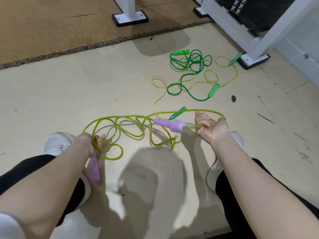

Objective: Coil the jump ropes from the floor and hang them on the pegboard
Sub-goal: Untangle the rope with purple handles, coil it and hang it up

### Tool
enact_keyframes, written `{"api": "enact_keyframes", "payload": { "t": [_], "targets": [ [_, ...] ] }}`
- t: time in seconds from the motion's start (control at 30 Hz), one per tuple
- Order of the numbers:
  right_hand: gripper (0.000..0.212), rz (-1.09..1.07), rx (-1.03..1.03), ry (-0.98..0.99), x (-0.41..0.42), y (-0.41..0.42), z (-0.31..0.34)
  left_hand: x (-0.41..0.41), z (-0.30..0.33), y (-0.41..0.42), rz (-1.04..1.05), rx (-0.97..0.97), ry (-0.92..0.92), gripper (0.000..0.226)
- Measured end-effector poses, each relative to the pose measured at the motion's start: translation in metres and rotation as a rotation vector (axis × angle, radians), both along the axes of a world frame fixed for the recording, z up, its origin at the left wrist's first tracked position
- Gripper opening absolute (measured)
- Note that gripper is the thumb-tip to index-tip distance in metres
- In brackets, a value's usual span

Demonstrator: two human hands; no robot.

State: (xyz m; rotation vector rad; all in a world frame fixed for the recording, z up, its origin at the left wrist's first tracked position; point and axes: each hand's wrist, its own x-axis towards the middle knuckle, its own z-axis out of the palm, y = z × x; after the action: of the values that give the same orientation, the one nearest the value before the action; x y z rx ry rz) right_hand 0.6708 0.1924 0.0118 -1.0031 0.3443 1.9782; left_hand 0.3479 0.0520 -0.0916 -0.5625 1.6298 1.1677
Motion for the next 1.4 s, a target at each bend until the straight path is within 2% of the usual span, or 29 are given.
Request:
{"api": "enact_keyframes", "payload": {
  "t": [0.07,0.13,0.2,0.27,0.3,0.37,0.4,0.43,0.47,0.53,0.6,0.7,0.8,0.87,0.93,1.0,1.07,1.13,1.27,1.4],
  "targets": [
    [0.071,0.063,-0.028,-0.302,0.006,0.001,-0.017,0.007,0.002,-0.001,-0.093,0.0,0.032,0.03],
    [0.05,0.201,-0.091,-0.656,0.019,-0.008,-0.04,0.019,0.009,0.0,-0.115,0.043,0.056,0.029],
    [0.035,0.402,-0.161,-0.976,0.04,-0.021,-0.062,0.031,0.017,0.003,-0.112,0.15,0.072,0.03],
    [0.02,0.702,-0.157,-1.244,0.054,-0.028,-0.079,0.042,0.029,0.006,-0.132,0.331,0.058,0.026],
    [0.024,0.874,-0.124,-1.366,0.055,-0.031,-0.082,0.047,0.035,0.008,-0.189,0.408,0.083,0.023],
    [0.044,1.166,-0.055,-1.693,0.045,-0.035,-0.082,0.056,0.049,0.012,-0.388,0.509,0.194,0.025],
    [0.047,1.185,0.063,-1.84,0.033,-0.037,-0.077,0.061,0.057,0.016,-0.476,0.545,0.249,0.028],
    [0.048,1.147,0.255,-1.907,0.019,-0.039,-0.072,0.066,0.064,0.019,-0.54,0.577,0.292,0.029],
    [0.047,1.107,0.488,-1.905,0.005,-0.04,-0.067,0.07,0.071,0.022,-0.591,0.613,0.33,0.03],
    [0.048,1.131,0.883,-1.772,-0.027,-0.041,-0.06,0.075,0.084,0.026,-0.727,0.7,0.446,0.033],
    [0.059,1.185,1.103,-1.612,-0.055,-0.039,-0.058,0.077,0.095,0.029,-0.901,0.789,0.57,0.036],
    [0.075,1.168,1.232,-1.55,-0.087,-0.033,-0.054,0.08,0.116,0.033,-1.016,0.905,0.628,0.035],
    [0.084,1.271,1.25,-1.569,-0.099,-0.024,-0.051,0.083,0.13,0.033,-1.082,0.97,0.657,0.038],
    [0.063,1.391,1.287,-1.64,-0.095,-0.018,-0.052,0.086,0.133,0.034,-1.028,1.008,0.644,0.039],
    [0.033,1.414,1.341,-1.626,-0.086,-0.015,-0.052,0.084,0.132,0.038,-0.792,0.978,0.635,0.031],
    [0.022,1.279,1.253,-1.502,-0.073,-0.015,-0.048,0.074,0.122,0.042,-0.495,0.852,0.66,0.03],
    [0.021,0.975,1.045,-1.345,-0.058,-0.016,-0.045,0.058,0.104,0.042,-0.312,0.669,0.66,0.034],
    [0.03,0.673,0.8,-1.135,-0.044,-0.014,-0.046,0.042,0.078,0.034,-0.243,0.489,0.594,0.038],
    [0.031,0.149,0.32,-0.493,-0.02,-0.001,-0.044,0.025,0.04,0.014,-0.096,0.218,0.394,0.036],
    [0.051,-0.202,0.199,-0.14,0.015,0.004,-0.043,0.007,0.02,-0.009,-0.177,0.01,0.453,0.042]
  ]
}}
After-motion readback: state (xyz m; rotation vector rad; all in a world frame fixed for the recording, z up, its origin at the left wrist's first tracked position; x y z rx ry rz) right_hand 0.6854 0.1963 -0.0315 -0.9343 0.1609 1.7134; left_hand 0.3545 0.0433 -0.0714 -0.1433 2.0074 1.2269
